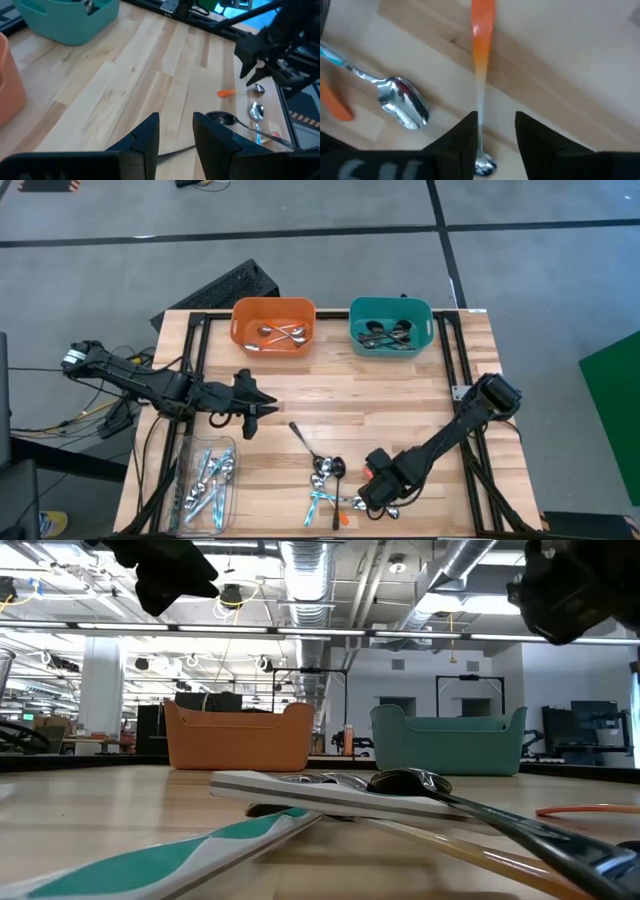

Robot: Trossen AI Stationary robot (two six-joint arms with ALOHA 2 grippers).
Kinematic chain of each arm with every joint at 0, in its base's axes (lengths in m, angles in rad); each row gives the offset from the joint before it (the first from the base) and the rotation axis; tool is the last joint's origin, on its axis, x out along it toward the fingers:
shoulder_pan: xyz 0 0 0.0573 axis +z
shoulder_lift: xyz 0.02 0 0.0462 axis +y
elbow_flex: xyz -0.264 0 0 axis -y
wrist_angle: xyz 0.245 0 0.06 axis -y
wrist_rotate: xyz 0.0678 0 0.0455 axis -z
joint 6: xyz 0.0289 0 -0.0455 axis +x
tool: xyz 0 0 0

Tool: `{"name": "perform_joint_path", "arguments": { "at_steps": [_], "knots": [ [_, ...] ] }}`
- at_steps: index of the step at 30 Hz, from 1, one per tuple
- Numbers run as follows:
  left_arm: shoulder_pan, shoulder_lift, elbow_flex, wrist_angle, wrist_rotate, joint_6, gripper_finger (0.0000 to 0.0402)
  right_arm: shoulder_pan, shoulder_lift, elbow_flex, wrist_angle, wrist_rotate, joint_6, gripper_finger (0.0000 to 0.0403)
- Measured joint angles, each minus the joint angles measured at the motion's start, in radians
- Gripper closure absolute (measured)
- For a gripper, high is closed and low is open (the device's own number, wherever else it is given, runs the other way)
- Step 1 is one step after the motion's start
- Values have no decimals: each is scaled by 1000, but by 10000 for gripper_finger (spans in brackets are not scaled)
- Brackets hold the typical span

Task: Sort silverware by color (type)
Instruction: Put the orange spoon into the orange bin

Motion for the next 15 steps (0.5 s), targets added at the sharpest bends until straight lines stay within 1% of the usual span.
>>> {"name": "perform_joint_path", "arguments": {
  "at_steps": [3,9,12,15],
  "knots": [
    [0,0,0,1,-27,1,297,16,14,0,32,-2,3,241],
    [0,1,0,6,-42,1,314,45,46,0,49,-18,2,241],
    [0,1,0,6,-43,1,326,44,56,1,35,-25,-10,250],
    [5,1,0,9,-45,1,337,40,79,0,32,-28,-38,270]
  ]
}}
